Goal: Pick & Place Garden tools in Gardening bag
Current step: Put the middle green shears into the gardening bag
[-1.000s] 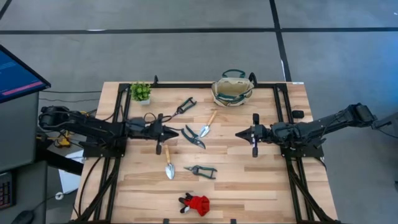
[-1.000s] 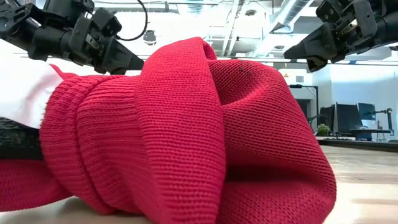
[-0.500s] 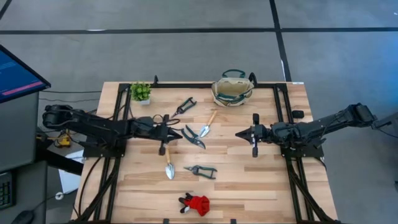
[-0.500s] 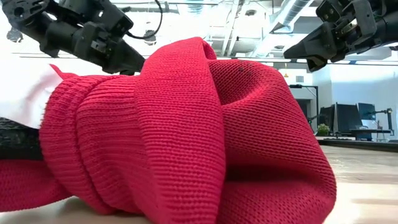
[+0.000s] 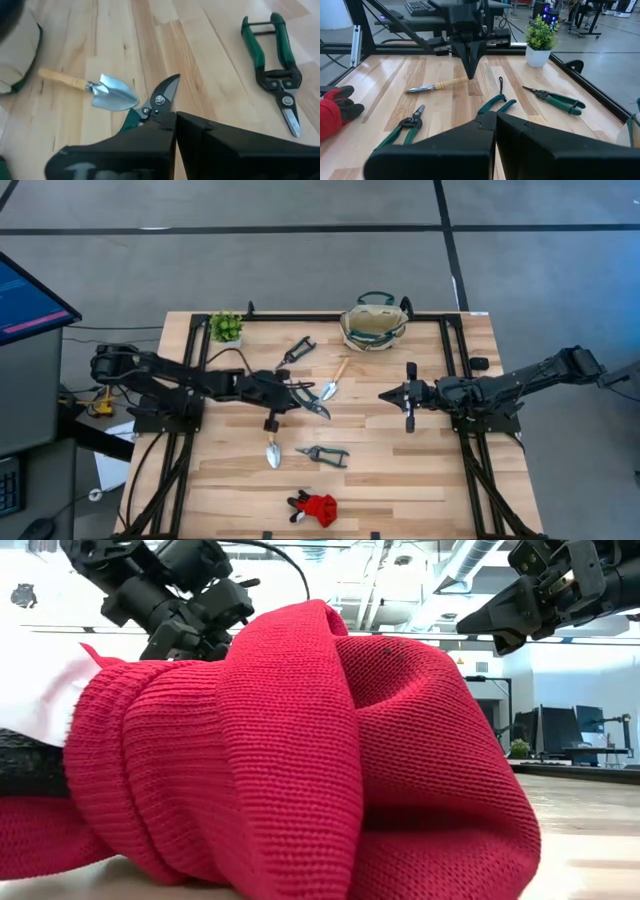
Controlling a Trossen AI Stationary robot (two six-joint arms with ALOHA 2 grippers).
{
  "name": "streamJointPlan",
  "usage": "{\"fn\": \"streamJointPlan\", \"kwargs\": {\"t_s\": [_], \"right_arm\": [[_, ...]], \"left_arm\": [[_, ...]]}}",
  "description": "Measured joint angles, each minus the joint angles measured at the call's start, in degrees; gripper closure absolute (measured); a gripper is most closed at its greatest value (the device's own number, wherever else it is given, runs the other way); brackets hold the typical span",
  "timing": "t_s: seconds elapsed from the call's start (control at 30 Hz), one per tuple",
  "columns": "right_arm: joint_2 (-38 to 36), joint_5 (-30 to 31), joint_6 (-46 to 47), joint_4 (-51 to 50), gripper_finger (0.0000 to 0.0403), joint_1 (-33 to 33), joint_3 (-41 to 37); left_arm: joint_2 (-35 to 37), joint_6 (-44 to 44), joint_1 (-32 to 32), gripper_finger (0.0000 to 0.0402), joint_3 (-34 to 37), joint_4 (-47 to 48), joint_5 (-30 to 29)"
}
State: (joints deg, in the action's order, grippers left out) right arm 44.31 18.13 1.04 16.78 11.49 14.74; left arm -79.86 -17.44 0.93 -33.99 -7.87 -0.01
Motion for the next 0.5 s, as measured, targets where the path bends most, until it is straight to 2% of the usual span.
{"fn": "streamJointPlan", "kwargs": {"t_s": [0.23, 0.5], "right_arm": [[0.0, 0.0, 0.0, 0.0, 0.0402, 0.0, 0.0], [0.0, 0.0, 0.0, 0.0, 0.0402, 0.0, 0.0]], "left_arm": [[0.1, -7.1, 0.5, 0.0400, -1.5, 0.6, -1.5], [-0.8, -7.6, 2.4, 0.0400, -1.6, 3.0, -3.5]]}}
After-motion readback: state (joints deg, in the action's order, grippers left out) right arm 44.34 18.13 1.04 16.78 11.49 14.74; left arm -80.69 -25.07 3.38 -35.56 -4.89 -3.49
